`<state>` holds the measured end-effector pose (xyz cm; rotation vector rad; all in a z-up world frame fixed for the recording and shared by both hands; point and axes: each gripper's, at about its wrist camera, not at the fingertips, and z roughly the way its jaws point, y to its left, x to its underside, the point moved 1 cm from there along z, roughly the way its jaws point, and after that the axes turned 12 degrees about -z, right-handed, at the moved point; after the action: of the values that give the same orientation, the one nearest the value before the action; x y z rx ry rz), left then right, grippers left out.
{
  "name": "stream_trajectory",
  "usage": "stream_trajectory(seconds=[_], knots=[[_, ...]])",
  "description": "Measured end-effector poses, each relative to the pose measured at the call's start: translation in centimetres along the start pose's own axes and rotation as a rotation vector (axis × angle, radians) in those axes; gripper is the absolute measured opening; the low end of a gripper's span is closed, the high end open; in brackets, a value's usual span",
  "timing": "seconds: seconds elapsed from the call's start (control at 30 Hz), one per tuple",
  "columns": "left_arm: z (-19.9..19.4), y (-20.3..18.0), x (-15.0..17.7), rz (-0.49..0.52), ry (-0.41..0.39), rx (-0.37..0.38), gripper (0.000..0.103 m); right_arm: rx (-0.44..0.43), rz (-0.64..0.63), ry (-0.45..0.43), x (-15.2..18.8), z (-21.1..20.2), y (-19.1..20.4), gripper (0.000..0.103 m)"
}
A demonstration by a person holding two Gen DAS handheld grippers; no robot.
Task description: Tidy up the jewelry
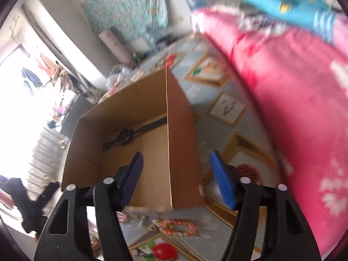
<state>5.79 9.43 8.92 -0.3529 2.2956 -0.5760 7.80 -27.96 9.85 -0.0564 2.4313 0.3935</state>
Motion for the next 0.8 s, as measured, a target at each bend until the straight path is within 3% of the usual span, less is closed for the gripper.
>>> stream_trajectory(seconds=[0.13,0.3,0.47,0.8], knots=[[-2.2,0.9,1.8,0.034,-0.034,-0.094,0.086,0.111,-0.089,-0.077,1.9,-3.3,1.4,0.076],[-0.4,1.0,5.0,0.101,0.033,-0.26,0.087,0.154,-0.155,-0.098,4.2,-4.5,2.7,0.084],[2.8,0.8,7.3,0.098,0.107,-0.281,0.087,0.228,-0.258,-0.098,5.3,-4.7,4.3,0.095],[6.4,0.3,8.5,0.152,0.125,-0.361,0.087,0.205,-0.282,-0.066,7.7,-4.6,5.1,0.095]])
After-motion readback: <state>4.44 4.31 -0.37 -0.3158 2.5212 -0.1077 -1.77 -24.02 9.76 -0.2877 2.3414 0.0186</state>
